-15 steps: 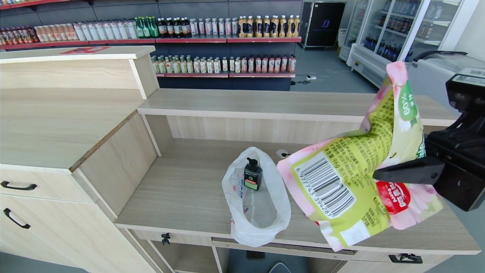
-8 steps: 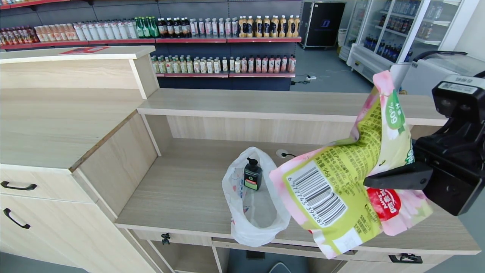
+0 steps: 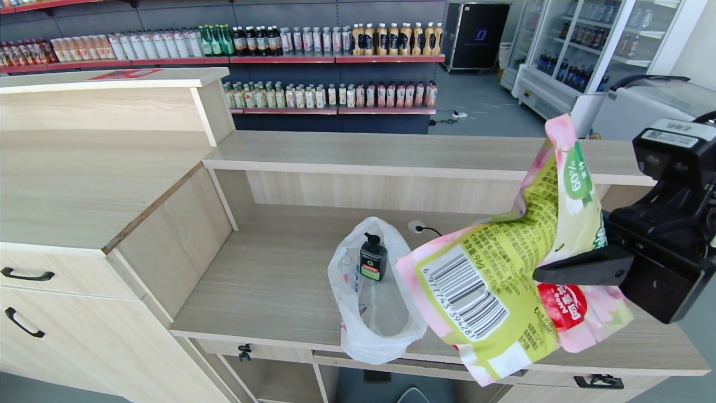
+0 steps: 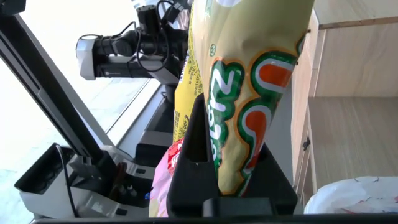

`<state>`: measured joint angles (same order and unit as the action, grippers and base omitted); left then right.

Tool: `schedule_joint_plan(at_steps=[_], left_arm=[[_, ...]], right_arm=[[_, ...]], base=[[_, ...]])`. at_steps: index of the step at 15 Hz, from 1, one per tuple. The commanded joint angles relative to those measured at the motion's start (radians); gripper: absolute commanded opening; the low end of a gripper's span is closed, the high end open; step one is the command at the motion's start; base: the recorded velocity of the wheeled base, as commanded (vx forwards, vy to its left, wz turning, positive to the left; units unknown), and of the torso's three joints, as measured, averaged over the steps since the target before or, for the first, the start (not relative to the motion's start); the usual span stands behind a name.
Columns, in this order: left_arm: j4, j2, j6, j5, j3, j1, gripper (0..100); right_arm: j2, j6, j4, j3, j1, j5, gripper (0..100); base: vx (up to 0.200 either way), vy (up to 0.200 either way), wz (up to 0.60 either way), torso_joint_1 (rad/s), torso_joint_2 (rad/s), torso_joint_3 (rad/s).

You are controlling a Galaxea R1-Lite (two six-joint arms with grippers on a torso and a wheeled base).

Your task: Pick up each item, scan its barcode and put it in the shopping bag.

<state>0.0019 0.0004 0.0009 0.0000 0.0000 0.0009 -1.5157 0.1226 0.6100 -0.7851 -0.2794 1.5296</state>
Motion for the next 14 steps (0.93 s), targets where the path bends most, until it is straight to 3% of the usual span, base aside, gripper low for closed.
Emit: schedule_joint_plan(at_steps=[1, 6, 8, 11, 14], left_arm=[[0.000, 0.000, 0.001, 0.000, 0.000, 0.001, 100], [0.000, 0.000, -0.001, 0.000, 0.000, 0.001, 100], [0.000, 0.000, -0.001, 0.000, 0.000, 0.001, 100], [0.001, 0.000, 0.001, 0.000, 0.000, 0.001, 100], [0.000, 0.000, 0.001, 0.000, 0.000, 0.001, 100]], right_arm=[[0.002, 0.000, -0.001, 0.001, 0.002, 0.032, 0], [0.028, -0.001, -0.009, 0.004, 0.039, 0.027, 0], [0.031, 0.002, -0.009, 0.009, 0.069, -0.031, 0], [0.063, 0.144, -0.029, 0.076, 0.276, -0.301, 0], [0.085, 0.425, -0.239, 0.075, 0.513, -0.451, 0]], base=[[0.000, 0.000, 0.00, 0.000, 0.00, 0.000], [0.000, 0.000, 0.00, 0.000, 0.00, 0.000], [0.000, 0.000, 0.00, 0.000, 0.00, 0.000], [0.000, 0.000, 0.00, 0.000, 0.00, 0.000], [0.000, 0.000, 0.00, 0.000, 0.00, 0.000]])
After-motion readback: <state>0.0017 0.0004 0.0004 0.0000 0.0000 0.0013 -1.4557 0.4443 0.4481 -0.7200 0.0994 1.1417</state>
